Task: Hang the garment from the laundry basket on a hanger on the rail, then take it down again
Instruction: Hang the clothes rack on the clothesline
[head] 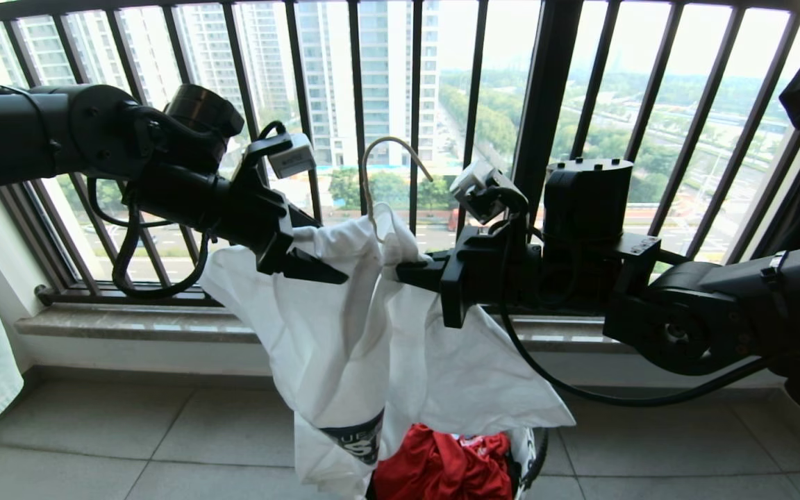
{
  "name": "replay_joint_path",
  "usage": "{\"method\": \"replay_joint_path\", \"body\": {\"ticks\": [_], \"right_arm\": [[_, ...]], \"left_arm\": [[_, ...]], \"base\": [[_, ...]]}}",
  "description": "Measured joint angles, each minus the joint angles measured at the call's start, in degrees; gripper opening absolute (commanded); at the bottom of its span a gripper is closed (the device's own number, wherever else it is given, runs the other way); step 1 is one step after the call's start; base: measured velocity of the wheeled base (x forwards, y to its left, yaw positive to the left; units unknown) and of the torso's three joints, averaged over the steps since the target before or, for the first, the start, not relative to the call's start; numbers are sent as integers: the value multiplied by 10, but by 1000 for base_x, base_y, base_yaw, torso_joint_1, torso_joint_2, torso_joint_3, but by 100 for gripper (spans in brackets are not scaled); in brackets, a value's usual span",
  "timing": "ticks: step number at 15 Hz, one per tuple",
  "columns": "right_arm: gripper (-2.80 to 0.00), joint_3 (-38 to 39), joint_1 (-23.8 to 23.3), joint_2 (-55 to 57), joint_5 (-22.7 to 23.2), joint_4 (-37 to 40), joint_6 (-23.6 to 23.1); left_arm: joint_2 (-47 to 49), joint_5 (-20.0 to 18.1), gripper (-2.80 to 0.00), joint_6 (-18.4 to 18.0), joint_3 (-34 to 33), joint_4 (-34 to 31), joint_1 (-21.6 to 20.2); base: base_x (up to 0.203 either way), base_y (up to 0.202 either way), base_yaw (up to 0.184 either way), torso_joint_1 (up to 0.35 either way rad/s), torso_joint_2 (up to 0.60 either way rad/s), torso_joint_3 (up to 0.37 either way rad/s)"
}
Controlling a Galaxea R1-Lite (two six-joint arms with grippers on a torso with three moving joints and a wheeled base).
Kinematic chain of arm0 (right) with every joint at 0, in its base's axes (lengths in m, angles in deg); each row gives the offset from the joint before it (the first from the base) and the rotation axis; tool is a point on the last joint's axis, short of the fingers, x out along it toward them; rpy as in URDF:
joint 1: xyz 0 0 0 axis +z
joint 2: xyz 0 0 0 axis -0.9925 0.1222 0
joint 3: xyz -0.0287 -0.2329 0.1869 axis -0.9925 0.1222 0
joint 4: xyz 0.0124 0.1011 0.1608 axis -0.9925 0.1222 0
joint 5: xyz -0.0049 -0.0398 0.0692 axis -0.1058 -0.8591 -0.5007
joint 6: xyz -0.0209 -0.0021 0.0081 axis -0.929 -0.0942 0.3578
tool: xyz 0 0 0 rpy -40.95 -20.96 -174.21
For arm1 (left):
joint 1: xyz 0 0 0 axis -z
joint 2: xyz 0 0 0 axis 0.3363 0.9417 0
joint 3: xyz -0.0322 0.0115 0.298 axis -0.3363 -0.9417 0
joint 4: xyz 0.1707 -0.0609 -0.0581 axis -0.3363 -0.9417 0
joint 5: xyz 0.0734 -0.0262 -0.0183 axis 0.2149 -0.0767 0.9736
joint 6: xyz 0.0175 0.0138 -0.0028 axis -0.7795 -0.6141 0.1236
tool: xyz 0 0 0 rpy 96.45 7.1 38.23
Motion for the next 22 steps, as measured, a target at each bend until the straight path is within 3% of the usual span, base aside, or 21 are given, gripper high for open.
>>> {"method": "replay_joint_path", "body": {"ticks": [1,22], "right_arm": [[-280,0,0,0,0,0,0],[-280,-26,-42,13,-6,1,-16]], "left_arm": [[0,0,-280,0,0,0,0],[12,-26,-280,2,-21,7,3]], "base": [[0,0,0,0,0,0],[0,0,0,0,0,0]]}}
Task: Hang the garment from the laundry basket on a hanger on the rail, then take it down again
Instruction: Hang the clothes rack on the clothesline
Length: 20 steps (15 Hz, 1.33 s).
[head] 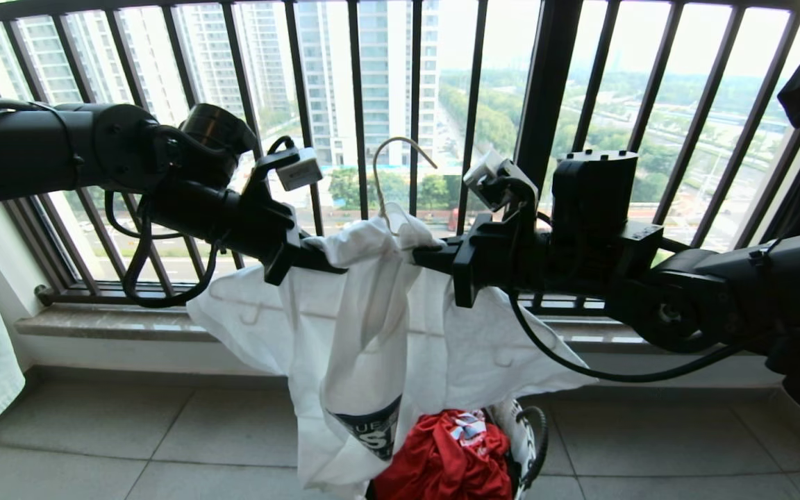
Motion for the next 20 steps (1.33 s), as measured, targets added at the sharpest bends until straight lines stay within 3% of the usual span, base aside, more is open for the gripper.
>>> {"method": "replay_joint_path", "body": {"ticks": [8,9,12,17,18,20], "right_arm": [[-280,-42,-2,-7,1,42,-74],[0,-42,-2,-8,1,42,-79],[0,-41,-4,-12,-1,40,-80],[0,-41,-6,-13,-2,43,-81],[0,-42,-6,-13,-3,43,-81],[0,-44,-6,-13,-6,44,-80]], "left_arm": [[-21,1,-280,4,-8,-1,-1],[-26,1,-280,4,-8,-2,-1],[-34,2,-280,6,-7,0,-2],[-50,0,-280,27,-35,69,-4],[-54,-6,-280,28,-47,78,-4],[-59,-53,-280,38,-72,112,-8]], "base": [[0,0,0,0,0,0],[0,0,0,0,0,0],[0,0,0,0,0,0],[0,0,0,0,0,0],[0,0,0,0,0,0],[0,0,0,0,0,0]]}}
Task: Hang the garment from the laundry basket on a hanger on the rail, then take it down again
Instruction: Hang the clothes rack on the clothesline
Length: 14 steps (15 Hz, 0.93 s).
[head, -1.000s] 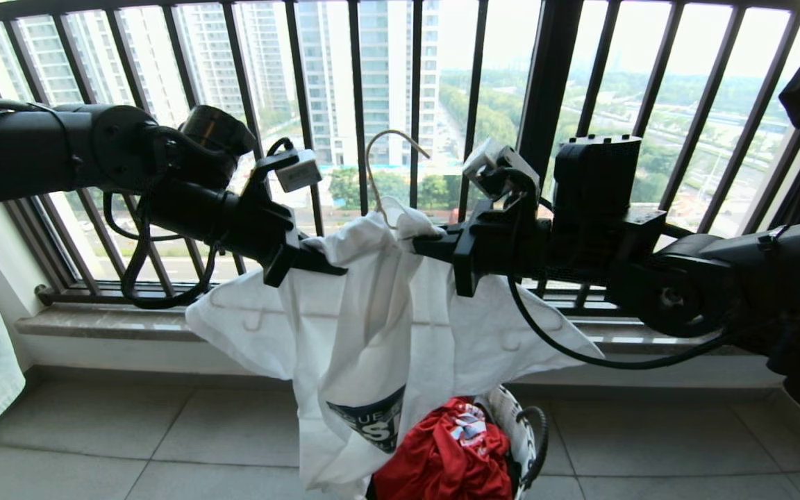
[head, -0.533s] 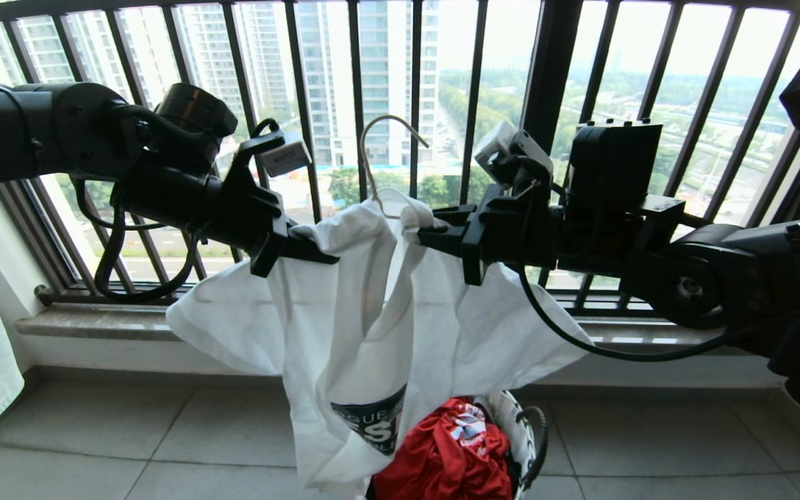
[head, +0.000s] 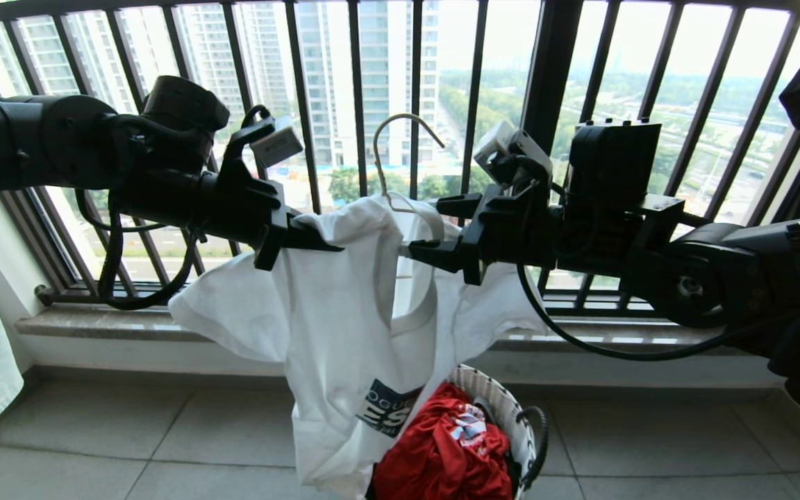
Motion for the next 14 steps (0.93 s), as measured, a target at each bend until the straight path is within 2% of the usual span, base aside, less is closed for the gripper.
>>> {"method": "replay_joint_path", "body": {"ticks": [1,6,9,14], "right_arm": [[0,-2,-2,0,-4,0,0],[0,-22,-17,0,-32,10,2],[0,-30,-26,-11,-36,31,2],[0,-14,-29,-64,-55,74,2]], "left_arm": [[-1,-18,-280,11,-12,23,-4],[-7,-61,-280,31,-83,108,-18],[-12,-81,-280,64,-134,191,-33],[-19,-79,-280,185,-196,344,-49]], "base": [[0,0,0,0,0,0],[0,0,0,0,0,0],[0,0,0,0,0,0],[0,0,0,0,0,0]]}}
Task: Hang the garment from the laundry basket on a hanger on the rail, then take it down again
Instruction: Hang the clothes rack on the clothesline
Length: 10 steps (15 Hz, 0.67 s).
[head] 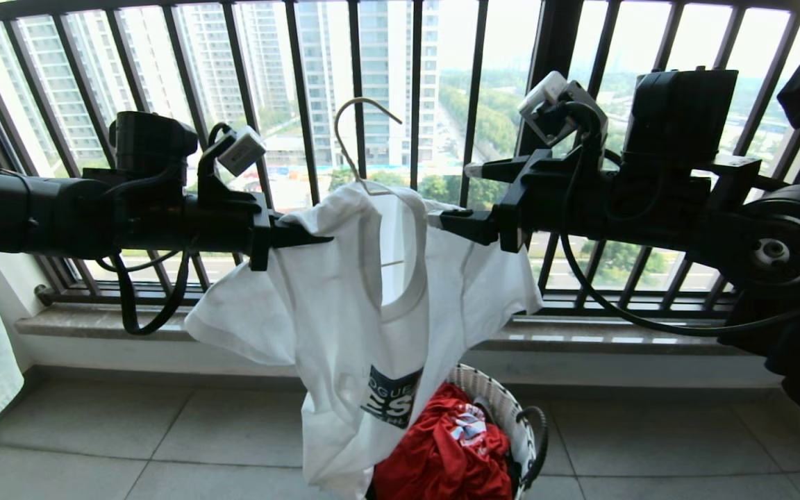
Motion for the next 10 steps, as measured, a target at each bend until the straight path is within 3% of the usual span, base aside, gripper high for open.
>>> {"method": "replay_joint_path", "body": {"ticks": [3,7,10], "right_arm": [[0,32,1,-44,-27,9,10],[0,58,2,-80,-158,6,121],[0,113,-2,-102,-241,3,208]], "left_arm": [[-15,5,-280,62,-38,69,-15],[-55,55,-280,94,-79,79,-31],[-103,68,-280,134,-111,80,-36]], "base": [[0,0,0,0,0,0],[0,0,0,0,0,0],[0,0,0,0,0,0]]}}
